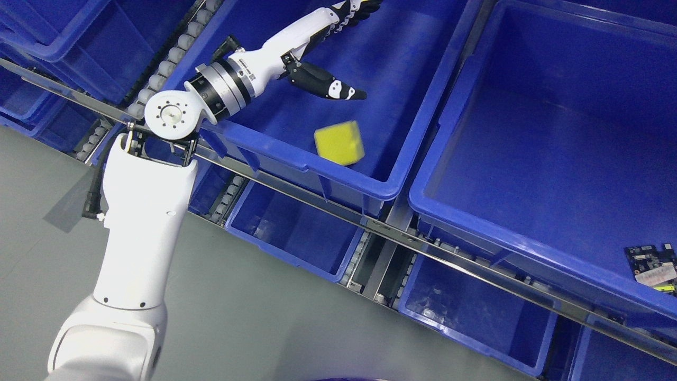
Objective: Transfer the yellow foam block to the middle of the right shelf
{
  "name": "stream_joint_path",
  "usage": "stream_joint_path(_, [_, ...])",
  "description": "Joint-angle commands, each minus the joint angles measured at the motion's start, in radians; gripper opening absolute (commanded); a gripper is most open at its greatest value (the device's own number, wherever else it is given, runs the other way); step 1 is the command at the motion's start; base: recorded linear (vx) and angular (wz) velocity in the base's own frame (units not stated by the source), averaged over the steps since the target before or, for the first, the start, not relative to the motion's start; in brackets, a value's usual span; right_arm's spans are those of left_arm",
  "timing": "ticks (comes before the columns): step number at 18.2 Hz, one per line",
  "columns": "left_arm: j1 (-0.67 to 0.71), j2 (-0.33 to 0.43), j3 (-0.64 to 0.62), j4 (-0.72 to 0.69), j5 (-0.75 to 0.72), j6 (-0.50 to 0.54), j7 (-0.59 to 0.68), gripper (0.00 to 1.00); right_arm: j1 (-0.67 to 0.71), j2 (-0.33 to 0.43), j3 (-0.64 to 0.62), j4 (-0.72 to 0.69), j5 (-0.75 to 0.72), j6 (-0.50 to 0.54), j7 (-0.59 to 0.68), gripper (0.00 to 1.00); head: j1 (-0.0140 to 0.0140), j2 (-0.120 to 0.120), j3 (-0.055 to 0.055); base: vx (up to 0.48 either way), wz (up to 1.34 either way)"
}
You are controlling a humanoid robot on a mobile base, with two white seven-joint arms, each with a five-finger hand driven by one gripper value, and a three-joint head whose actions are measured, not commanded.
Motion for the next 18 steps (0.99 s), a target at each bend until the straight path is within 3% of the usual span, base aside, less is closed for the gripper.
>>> stream_joint_path(1, [-0.008,-0.053,0.117,0.004,0.108,0.000,0.275,1.00,0.024,-0.017,-0.012,-0.017,0.003,-0.001,0.000,1.00,0.0000,0.000,0.000,0.000,0.00])
stream_joint_path(4, [-0.008,-0.053,0.150,0.004,0.389,-0.011,0.606,1.00,0.023,-0.017,-0.012,-0.017,0.003,-0.001,0.000,1.00,0.0000,0.000,0.000,0.000,0.00])
stream_joint_path(6, [0.010,-0.053,0.147,-0.002,0.391,-0.004,0.737,1.00,0.023,-0.017,-0.012,-0.017,0.003,-0.001,0.000,1.00,0.0000,0.000,0.000,0.000,0.00])
stream_joint_path(9, [0.061,-0.053,0.134,-0.006,0.391,0.004,0.715,1.00,0.024,-0.017,-0.012,-0.017,0.003,-0.001,0.000,1.00,0.0000,0.000,0.000,0.000,0.00])
stream_joint_path(13, [0.068,-0.053,0.145,-0.031,0.391,0.038,0.565,1.00,0.023,-0.017,-0.012,-0.017,0.003,-0.001,0.000,1.00,0.0000,0.000,0.000,0.000,0.00])
stream_joint_path(18, [0.068,-0.053,0.163,-0.031,0.393,0.041,0.554,1.00,0.024,-0.017,-0.012,-0.017,0.003,-0.001,0.000,1.00,0.0000,0.000,0.000,0.000,0.00])
